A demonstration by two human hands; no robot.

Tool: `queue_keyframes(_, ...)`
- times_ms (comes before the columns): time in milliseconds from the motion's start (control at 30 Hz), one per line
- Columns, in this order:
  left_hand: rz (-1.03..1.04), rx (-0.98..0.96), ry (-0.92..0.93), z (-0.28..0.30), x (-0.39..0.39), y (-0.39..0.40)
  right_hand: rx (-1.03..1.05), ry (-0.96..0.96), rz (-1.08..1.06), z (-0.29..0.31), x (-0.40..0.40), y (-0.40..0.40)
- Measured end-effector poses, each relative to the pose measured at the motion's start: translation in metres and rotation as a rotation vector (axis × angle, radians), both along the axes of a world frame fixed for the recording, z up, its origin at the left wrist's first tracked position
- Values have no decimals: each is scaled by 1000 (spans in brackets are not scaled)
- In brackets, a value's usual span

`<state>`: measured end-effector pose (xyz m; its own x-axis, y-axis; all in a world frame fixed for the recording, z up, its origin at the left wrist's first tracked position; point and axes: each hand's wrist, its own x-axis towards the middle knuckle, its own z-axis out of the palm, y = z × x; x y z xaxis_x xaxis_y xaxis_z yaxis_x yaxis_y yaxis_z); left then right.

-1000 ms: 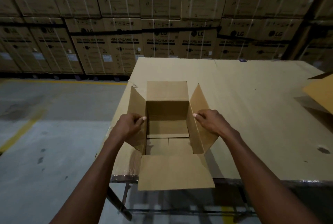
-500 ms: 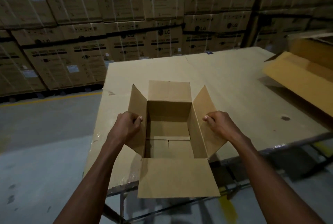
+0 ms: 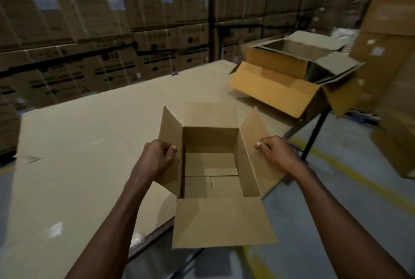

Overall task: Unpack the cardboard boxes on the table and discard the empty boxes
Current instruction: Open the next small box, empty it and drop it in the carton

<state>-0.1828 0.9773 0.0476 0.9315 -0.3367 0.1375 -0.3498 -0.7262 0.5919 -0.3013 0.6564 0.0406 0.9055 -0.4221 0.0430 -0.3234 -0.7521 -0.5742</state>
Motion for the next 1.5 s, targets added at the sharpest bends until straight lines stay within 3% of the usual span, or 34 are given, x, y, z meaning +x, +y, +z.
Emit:
queue_keyframes(367,-60,-103,-33,49,4,-192,-121,-75,-18,76,-24,-187)
queue_keyframes(633,-74,-268,-152,134,24,-301,-182,-213,-14,177,4,-305)
queue_keyframes(1033,-140,-374,-325,261,126,-439,-255,-383,-31,295,95,-437)
queue_keyframes(1500,-127,-395,-405,305,218,-621,-282,-465,35,342,194,-628)
